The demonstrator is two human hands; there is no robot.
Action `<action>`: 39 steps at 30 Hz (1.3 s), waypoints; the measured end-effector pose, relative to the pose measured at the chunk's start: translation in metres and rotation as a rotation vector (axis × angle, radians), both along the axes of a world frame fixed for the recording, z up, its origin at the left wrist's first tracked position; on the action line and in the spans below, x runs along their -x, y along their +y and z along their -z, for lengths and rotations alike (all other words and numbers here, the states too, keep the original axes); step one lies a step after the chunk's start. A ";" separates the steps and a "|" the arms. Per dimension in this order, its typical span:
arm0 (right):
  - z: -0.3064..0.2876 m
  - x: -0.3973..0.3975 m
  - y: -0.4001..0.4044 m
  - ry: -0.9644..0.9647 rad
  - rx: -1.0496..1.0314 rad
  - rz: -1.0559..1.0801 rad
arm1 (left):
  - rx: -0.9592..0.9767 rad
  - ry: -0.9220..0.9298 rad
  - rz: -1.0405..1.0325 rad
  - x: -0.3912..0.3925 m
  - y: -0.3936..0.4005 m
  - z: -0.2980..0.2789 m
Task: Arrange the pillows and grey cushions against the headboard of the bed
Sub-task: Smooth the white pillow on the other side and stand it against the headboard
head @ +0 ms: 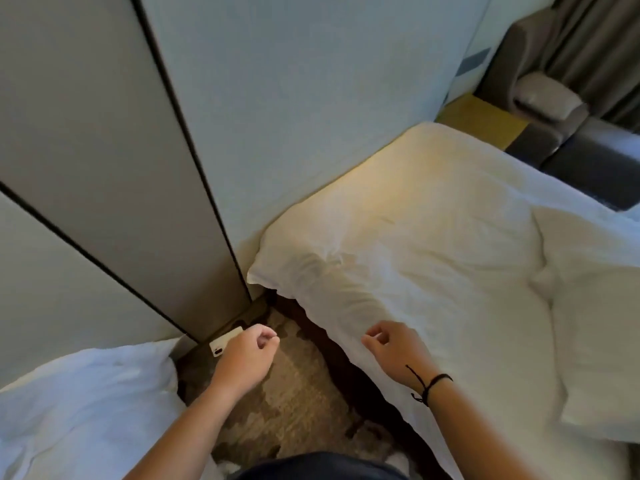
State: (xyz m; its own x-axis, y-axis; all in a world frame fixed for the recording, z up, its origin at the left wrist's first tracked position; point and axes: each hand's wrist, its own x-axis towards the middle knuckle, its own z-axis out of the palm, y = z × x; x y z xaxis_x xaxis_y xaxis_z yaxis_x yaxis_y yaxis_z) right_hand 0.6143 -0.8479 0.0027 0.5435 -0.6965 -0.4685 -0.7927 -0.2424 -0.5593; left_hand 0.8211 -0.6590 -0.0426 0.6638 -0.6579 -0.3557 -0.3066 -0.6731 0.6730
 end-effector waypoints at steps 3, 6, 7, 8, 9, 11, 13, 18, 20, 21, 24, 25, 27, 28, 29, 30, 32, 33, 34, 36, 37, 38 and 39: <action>0.004 0.093 -0.048 -0.064 -0.039 0.157 | 0.021 0.041 0.119 0.066 -0.075 -0.013; 0.012 0.185 -0.094 -0.090 -0.066 0.342 | 0.055 0.072 0.249 0.136 -0.143 -0.022; 0.014 0.211 -0.107 -0.096 -0.069 0.408 | 0.053 0.080 0.288 0.158 -0.164 -0.025; 0.016 0.234 -0.119 -0.105 -0.070 0.468 | 0.045 0.087 0.324 0.178 -0.182 -0.027; 0.016 0.255 -0.129 -0.116 -0.066 0.523 | 0.030 0.092 0.366 0.196 -0.199 -0.029; 0.016 0.289 -0.142 -0.152 -0.060 0.630 | -0.002 0.092 0.462 0.228 -0.229 -0.033; 0.021 0.316 -0.149 -0.182 -0.063 0.722 | -0.015 0.091 0.545 0.253 -0.258 -0.036; 0.041 0.356 -0.144 -0.166 -0.106 0.881 | 0.009 0.083 0.680 0.299 -0.323 -0.028; 0.040 0.367 -0.134 -0.133 -0.099 0.934 | -0.002 0.113 0.749 0.316 -0.344 -0.024; 0.036 0.373 -0.129 -0.124 -0.094 0.973 | -0.009 0.136 0.781 0.326 -0.355 -0.023; 0.017 0.401 -0.119 -0.066 -0.065 1.084 | -0.012 0.209 0.866 0.361 -0.387 -0.023; 0.011 0.413 -0.117 -0.041 -0.050 1.126 | -0.001 0.228 0.901 0.374 -0.398 -0.023; 0.001 0.436 -0.114 -0.003 -0.003 1.225 | 0.029 0.262 0.975 0.402 -0.416 -0.023; -0.003 0.446 -0.113 0.008 0.028 1.272 | 0.041 0.275 1.005 0.415 -0.423 -0.024; -0.005 0.454 -0.112 0.015 0.053 1.308 | 0.048 0.285 1.028 0.426 -0.428 -0.025; -0.005 0.461 -0.112 0.018 0.068 1.333 | 0.054 0.290 1.042 0.435 -0.432 -0.026; -0.002 0.470 -0.114 0.004 0.066 1.362 | 0.062 0.295 1.052 0.448 -0.435 -0.026; 0.002 0.475 -0.116 -0.012 0.053 1.380 | 0.064 0.289 1.056 0.452 -0.436 -0.025; 0.005 0.480 -0.119 -0.034 0.037 1.404 | 0.062 0.275 1.062 0.455 -0.436 -0.023; 0.013 0.493 -0.127 -0.095 0.012 1.458 | 0.050 0.238 1.069 0.459 -0.438 -0.015; 0.018 0.501 -0.132 -0.131 0.000 1.483 | 0.042 0.219 1.064 0.461 -0.441 -0.011; 0.022 0.510 -0.138 -0.168 -0.012 1.507 | 0.035 0.198 1.054 0.465 -0.445 -0.007; 0.026 0.520 -0.145 -0.208 -0.025 1.529 | 0.030 0.178 1.039 0.469 -0.450 -0.004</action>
State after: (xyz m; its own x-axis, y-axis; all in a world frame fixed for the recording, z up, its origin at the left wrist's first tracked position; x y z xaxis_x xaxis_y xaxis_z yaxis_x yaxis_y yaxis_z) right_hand 0.0947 -0.9932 -0.0229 -0.6029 -0.6239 -0.4972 -0.1775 0.7125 -0.6788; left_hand 0.3518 -1.1086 -0.0387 -0.2913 -0.8837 -0.3665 -0.6182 -0.1185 0.7770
